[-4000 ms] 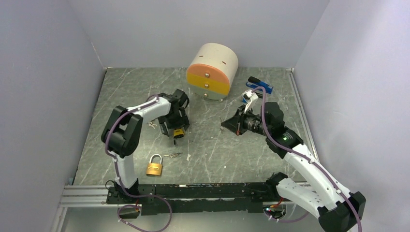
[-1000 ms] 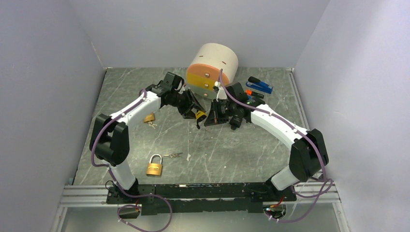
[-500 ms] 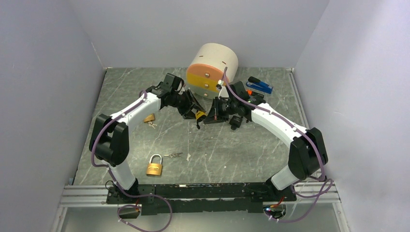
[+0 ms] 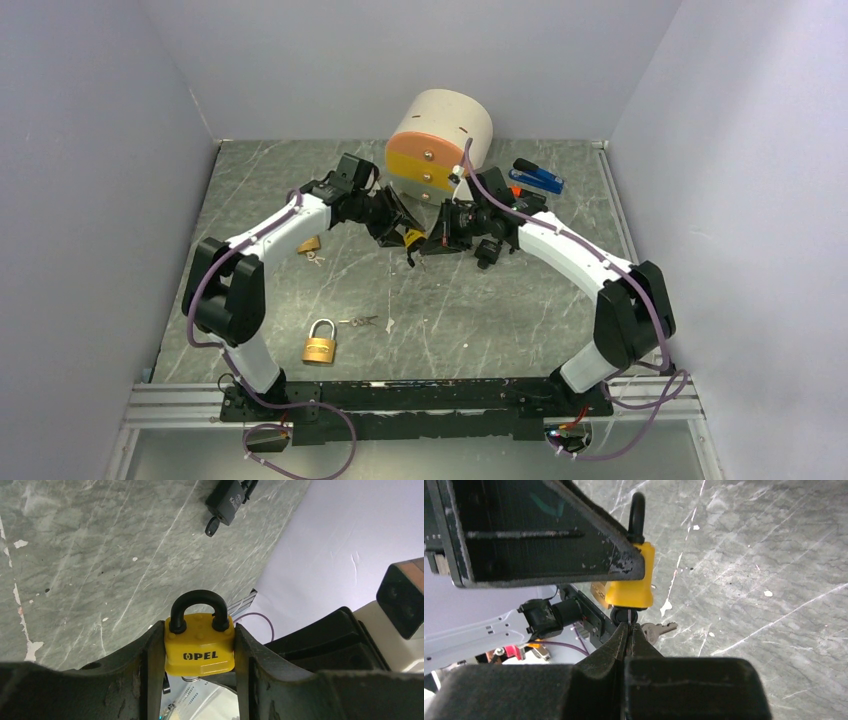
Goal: Unlock with the key
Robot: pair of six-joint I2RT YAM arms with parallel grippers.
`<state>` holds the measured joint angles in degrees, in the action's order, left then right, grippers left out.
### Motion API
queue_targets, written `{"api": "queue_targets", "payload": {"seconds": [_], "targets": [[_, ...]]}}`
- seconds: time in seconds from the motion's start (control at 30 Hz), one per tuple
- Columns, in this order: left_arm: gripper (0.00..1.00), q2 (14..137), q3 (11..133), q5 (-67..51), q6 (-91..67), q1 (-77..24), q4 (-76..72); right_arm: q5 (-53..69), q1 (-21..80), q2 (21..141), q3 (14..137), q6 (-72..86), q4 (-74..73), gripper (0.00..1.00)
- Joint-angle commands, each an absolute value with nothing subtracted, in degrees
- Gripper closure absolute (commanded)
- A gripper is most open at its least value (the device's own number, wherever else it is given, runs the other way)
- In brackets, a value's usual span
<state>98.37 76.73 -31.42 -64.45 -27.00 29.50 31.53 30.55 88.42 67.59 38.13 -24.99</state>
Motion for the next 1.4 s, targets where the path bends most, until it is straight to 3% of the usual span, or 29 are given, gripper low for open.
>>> {"api": "queue_targets", "payload": {"seconds": [0.0, 0.4, 0.57, 0.73, 1.0, 1.37], "targets": [[0.97, 93.6, 75.6, -36.0, -68.0, -28.3, 27.6, 25.9, 30.0, 91.2, 71.9, 42.3, -23.5, 1.0], [0.97, 93.2, 73.7, -37.8, -72.2, -30.8, 23.5, 22.3, 30.1, 94.1, 75.1, 43.0, -23.4, 1.0], [0.97, 91.5, 73.1, -35.4, -72.7, -31.4, 23.9, 24.4, 30.1, 91.5, 70.6, 42.4, -15.2, 1.0], [0.97, 88.3, 70.5, -27.8, -73.8, -31.3, 21.7, 26.2, 30.0, 83.9, 63.1, 40.6, -7.2, 0.88], [0.97, 85.9, 67.4, -23.9, -75.9, -31.1, 15.8, 28.3, 30.0, 73.0, 53.9, 38.6, -0.6, 0.6], [0.97, 82.5, 66.6, -20.4, -74.5, -31.2, 13.6, 25.8, 30.0, 69.9, 53.1, 36.9, -4.7, 0.55]]}}
